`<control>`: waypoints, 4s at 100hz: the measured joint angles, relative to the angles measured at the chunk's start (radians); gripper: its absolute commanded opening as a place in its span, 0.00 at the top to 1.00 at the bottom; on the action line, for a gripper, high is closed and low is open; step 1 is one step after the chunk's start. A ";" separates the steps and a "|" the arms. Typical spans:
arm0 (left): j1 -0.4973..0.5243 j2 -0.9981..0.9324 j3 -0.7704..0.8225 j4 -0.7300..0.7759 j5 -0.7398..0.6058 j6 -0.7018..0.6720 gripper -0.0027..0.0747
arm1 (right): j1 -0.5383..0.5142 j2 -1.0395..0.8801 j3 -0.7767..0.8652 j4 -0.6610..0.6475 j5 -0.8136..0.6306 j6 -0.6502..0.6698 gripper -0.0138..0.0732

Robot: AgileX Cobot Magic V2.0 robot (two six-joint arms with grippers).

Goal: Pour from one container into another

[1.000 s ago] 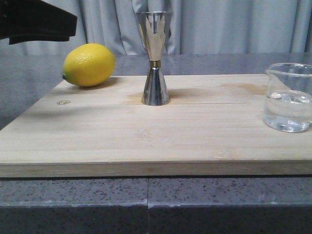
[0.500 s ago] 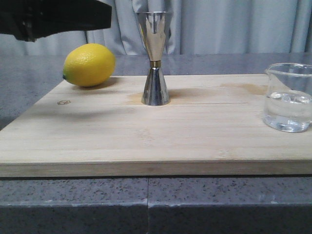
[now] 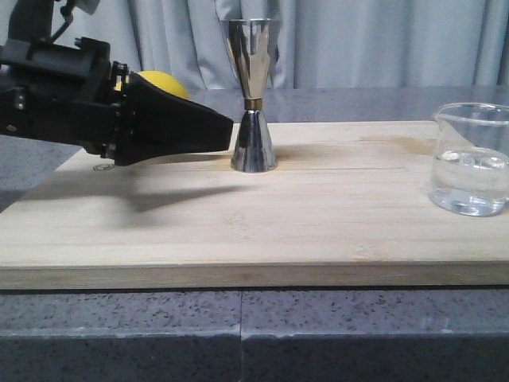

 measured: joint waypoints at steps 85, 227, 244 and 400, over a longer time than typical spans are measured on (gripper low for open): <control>-0.070 0.051 -0.145 -0.002 0.001 0.002 0.31 | 0.000 0.000 0.000 0.000 0.000 -0.002 0.11; -0.110 0.091 -0.205 -0.002 -0.004 0.002 0.69 | 0.000 0.000 0.000 0.000 0.001 -0.002 0.11; -0.110 0.091 -0.205 -0.002 -0.004 0.002 0.75 | 0.000 0.000 0.000 0.000 0.002 -0.002 0.11; -0.110 0.092 -0.243 0.002 -0.006 0.002 0.99 | 0.224 0.074 -0.001 0.089 0.009 -0.031 0.11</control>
